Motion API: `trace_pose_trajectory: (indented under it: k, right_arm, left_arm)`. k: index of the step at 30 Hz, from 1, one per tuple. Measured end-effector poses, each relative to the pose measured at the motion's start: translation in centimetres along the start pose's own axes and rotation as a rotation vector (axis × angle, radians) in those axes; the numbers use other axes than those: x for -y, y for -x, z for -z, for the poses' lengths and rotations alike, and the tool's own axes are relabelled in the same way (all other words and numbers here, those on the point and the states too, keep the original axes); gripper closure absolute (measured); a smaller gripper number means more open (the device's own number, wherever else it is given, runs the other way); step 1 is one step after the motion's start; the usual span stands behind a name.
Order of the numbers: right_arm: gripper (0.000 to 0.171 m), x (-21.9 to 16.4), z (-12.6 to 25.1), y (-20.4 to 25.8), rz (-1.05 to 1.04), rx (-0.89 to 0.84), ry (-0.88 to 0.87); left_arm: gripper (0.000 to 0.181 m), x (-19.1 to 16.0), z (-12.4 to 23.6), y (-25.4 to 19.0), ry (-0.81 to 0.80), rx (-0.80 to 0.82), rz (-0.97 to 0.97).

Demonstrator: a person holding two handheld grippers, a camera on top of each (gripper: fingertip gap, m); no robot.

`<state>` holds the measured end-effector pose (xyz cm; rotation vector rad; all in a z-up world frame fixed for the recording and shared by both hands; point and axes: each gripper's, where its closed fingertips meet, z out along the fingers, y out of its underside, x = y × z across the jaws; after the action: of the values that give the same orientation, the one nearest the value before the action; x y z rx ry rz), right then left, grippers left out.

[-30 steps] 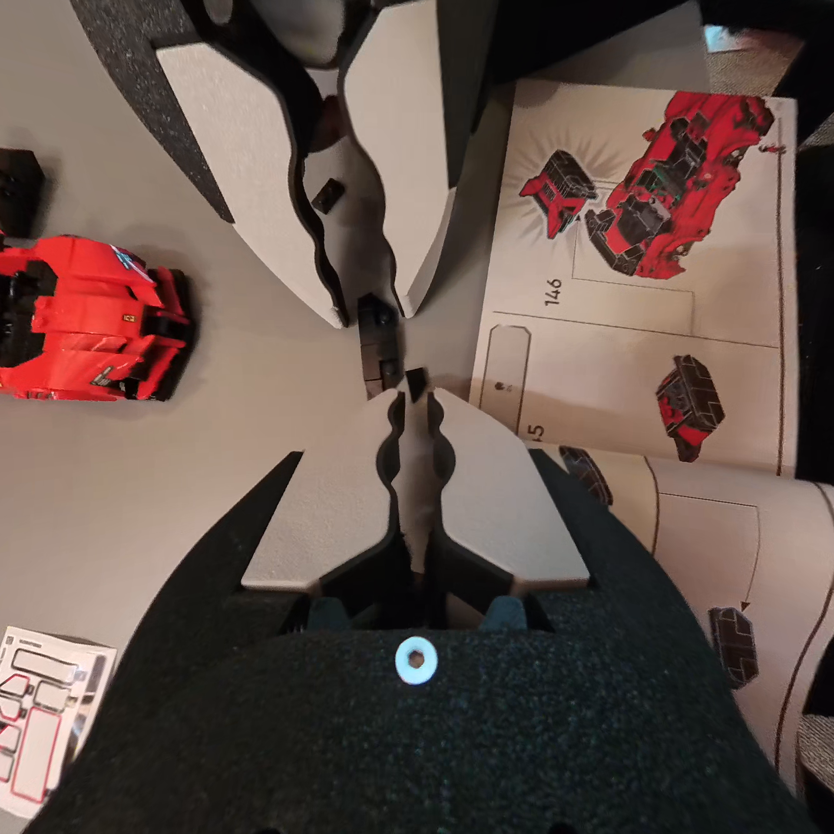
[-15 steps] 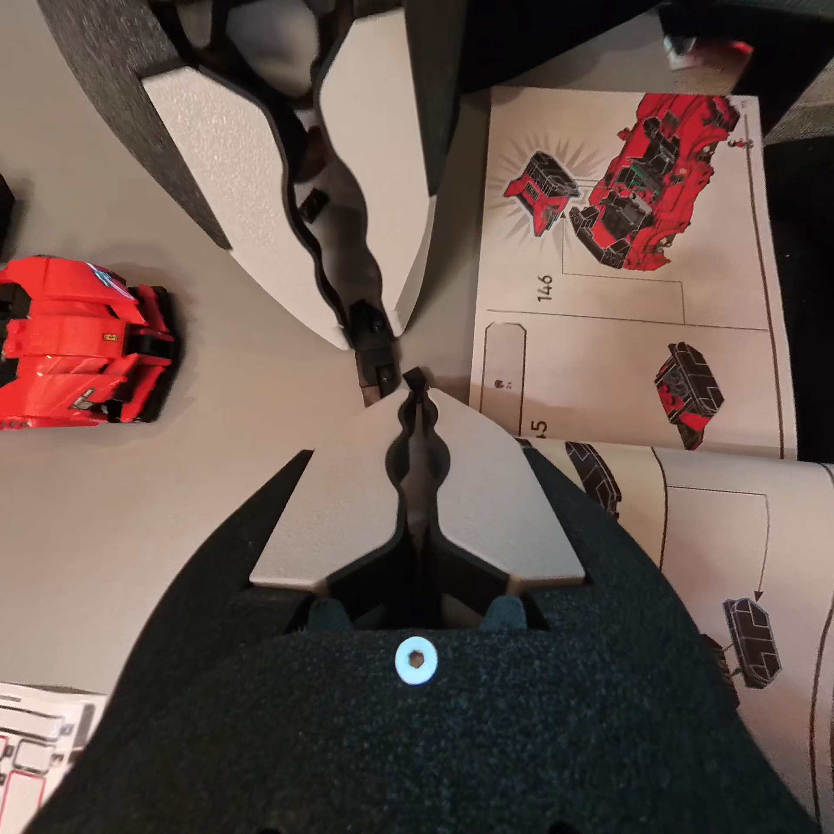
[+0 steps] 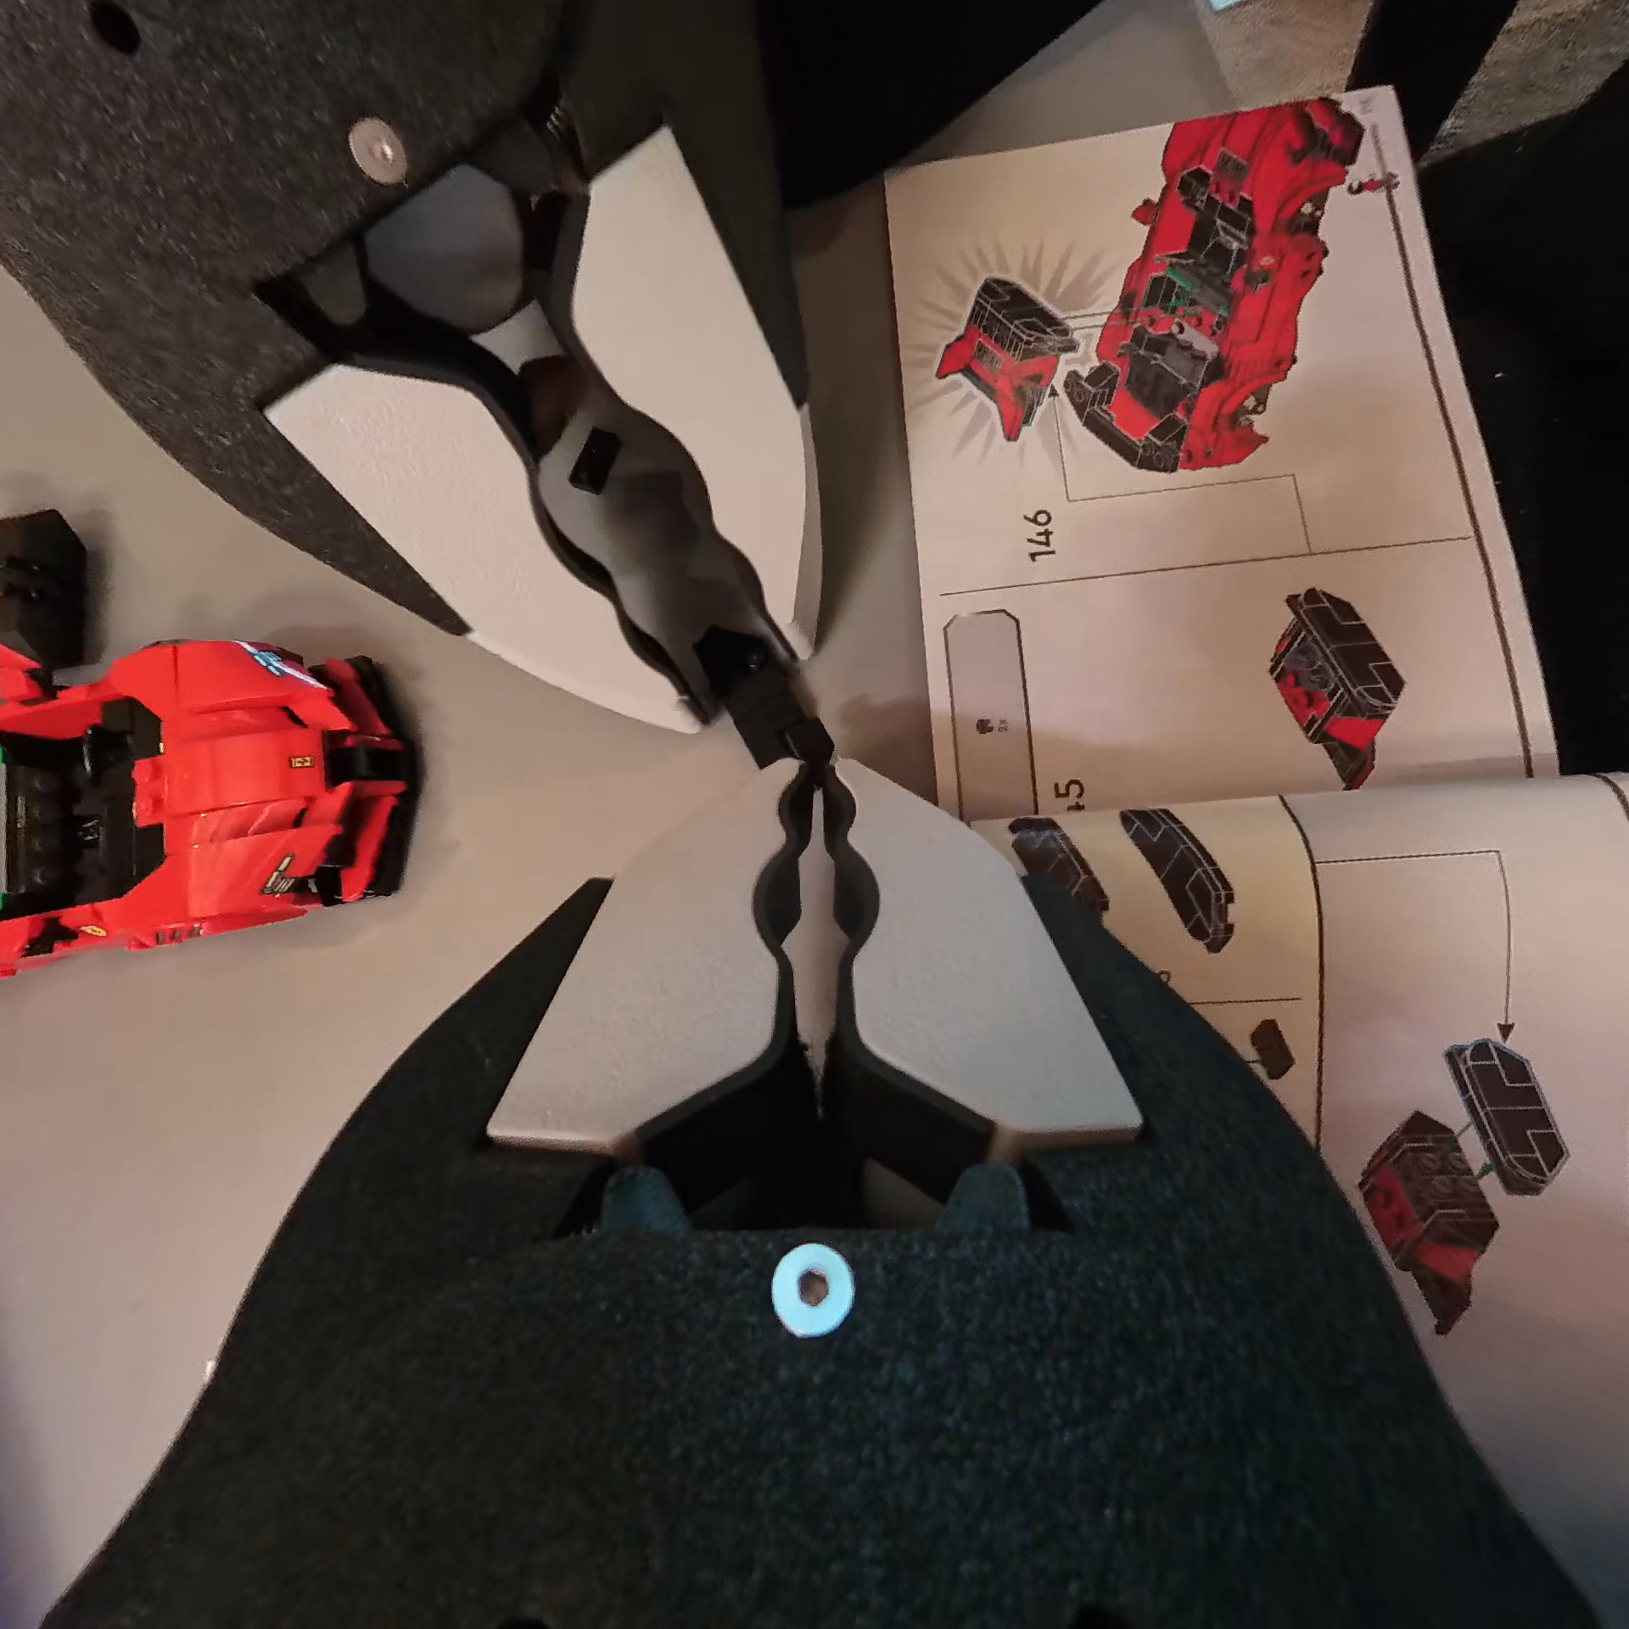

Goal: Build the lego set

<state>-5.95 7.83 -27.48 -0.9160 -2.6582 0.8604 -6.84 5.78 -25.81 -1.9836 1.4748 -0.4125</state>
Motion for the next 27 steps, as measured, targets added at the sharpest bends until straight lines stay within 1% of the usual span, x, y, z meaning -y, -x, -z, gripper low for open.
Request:
trace_pose_trajectory:
  k: [3, 5, 11, 15, 27]
  right_arm:
    - [0.149, 0.8, 0.6, -0.3, -0.049, -0.016, -0.074]
    - [0.152, 1.2, 0.8, -0.5, -0.125, -0.004, -0.132]
    - [0.149, 1.9, 0.6, -1.0, -0.327, 0.082, -0.245]
    - [0.150, 1.2, -0.1, -1.3, -0.344, 0.057, -0.203]
    - [0.150, 1.4, -0.5, -1.1, -0.357, 0.083, -0.210]
  left_arm:
    - [0.179, -0.3, -0.3, 0.0, 0.022, -0.016, 0.014]
    - [0.179, -0.3, -0.5, 0.1, 0.030, -0.012, 0.019]
    - [0.179, -0.4, -0.6, 0.2, 0.057, -0.008, 0.022]
    - [0.179, -0.5, -0.7, 0.2, 0.070, -0.009, 0.022]
    - [0.179, -0.6, -1.1, 0.3, 0.097, -0.010, 0.020]
